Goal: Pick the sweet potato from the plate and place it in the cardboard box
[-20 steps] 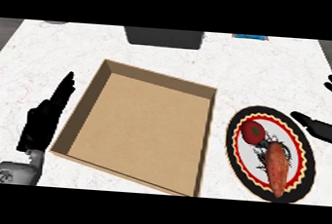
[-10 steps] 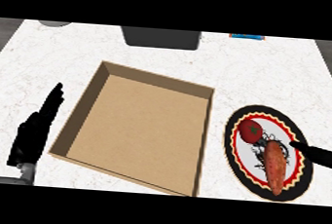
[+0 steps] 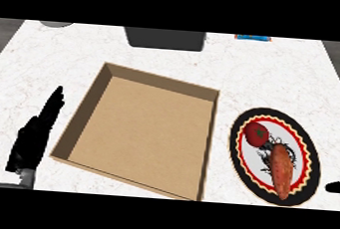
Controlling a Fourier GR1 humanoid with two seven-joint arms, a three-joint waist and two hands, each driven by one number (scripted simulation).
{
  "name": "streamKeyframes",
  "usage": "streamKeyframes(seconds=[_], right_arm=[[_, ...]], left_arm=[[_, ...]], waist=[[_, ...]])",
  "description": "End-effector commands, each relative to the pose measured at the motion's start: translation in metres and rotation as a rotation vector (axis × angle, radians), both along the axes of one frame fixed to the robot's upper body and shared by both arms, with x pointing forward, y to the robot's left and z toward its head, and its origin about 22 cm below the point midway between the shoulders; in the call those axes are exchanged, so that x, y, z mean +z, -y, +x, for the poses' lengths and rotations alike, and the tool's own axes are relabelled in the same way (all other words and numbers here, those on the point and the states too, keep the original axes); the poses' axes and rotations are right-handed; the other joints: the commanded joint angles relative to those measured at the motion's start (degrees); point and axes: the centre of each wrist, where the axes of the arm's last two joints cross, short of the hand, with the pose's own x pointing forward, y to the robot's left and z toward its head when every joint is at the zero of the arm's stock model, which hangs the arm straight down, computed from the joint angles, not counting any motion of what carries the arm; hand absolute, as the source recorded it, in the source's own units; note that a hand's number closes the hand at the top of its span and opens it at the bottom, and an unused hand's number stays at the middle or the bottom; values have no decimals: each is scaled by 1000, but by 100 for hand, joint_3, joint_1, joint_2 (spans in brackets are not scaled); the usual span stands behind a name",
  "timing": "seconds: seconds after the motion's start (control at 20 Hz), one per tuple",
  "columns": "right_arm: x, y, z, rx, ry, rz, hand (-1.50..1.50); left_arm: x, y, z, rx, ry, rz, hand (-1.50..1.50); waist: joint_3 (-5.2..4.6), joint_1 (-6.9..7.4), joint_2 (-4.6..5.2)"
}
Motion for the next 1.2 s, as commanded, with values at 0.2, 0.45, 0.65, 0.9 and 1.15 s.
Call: streamKeyframes(seconds=[0.2, 0.45, 0.65, 0.9, 1.15], right_arm=[[22, -48, 10, 140, -317, -137, -150], [15, -93, 12, 99, -343, -138, -150], [6, -94, -10, 55, -354, -156, -150], [-4, -77, 22, 47, -405, -199, -150], [-31, -77, 17, 55, -436, -218, -150]], left_arm=[[13, -12, 4, -4, 12, -8, 0], [8, -3, 10, -1, 3, -1, 0], [-3, -10, -4, 13, -17, -6, 0], [-4, -4, 12, 1, -7, 10, 0], [-4, -2, 27, 4, 0, 1, 0]], waist=[[11, 12, 4], [15, -21, 4], [16, -37, 1], [17, -18, 11], [18, -26, 14]])
